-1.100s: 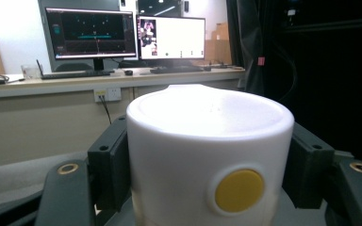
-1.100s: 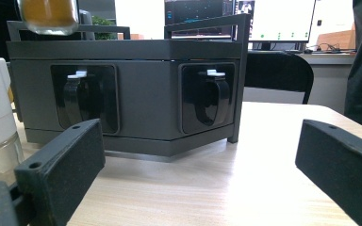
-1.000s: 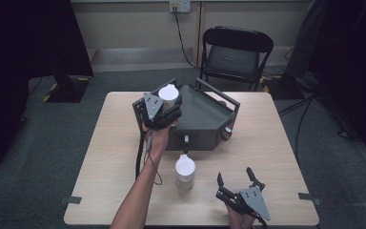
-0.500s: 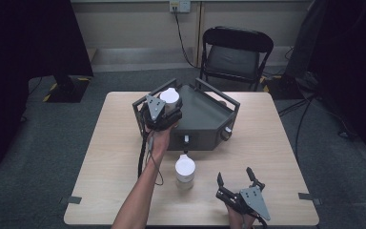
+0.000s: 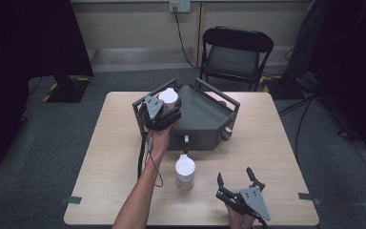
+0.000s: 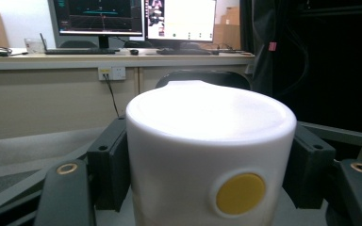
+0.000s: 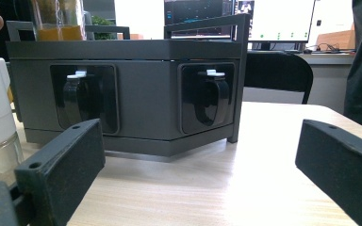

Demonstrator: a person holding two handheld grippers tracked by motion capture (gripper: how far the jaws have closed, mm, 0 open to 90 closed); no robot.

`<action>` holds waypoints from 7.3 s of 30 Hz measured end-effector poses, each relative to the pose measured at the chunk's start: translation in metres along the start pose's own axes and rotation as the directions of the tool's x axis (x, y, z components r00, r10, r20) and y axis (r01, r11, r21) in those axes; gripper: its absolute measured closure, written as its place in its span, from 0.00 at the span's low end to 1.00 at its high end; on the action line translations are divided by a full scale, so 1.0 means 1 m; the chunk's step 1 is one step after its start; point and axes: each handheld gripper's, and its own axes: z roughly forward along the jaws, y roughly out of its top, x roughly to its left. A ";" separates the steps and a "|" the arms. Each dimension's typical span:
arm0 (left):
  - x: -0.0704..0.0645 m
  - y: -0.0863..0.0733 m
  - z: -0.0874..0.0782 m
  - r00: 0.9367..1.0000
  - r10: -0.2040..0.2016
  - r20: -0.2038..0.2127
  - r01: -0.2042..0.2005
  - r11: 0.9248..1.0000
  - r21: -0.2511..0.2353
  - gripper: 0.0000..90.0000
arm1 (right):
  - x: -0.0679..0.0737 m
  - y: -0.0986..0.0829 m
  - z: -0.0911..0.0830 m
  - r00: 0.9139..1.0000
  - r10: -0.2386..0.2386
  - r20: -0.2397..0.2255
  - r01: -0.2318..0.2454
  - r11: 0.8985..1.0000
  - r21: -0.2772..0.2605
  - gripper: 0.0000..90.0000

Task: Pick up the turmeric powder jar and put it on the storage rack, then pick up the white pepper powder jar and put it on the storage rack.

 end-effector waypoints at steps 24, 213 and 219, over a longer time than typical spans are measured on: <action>0.005 0.006 -0.012 0.999 -0.032 -0.004 0.031 0.999 -0.026 0.00 | 0.000 0.000 0.000 1.000 0.000 0.001 0.000 1.000 0.000 0.01; -0.012 -0.166 -0.177 0.991 0.026 -0.131 -0.036 0.997 -0.072 0.00 | 0.010 0.020 -0.006 0.999 -0.006 -0.038 0.005 0.999 -0.041 0.00; -0.012 -0.166 -0.177 0.991 0.026 -0.131 -0.036 0.997 -0.072 0.00 | 0.012 0.025 -0.010 0.998 0.010 -0.056 -0.013 0.998 -0.060 0.00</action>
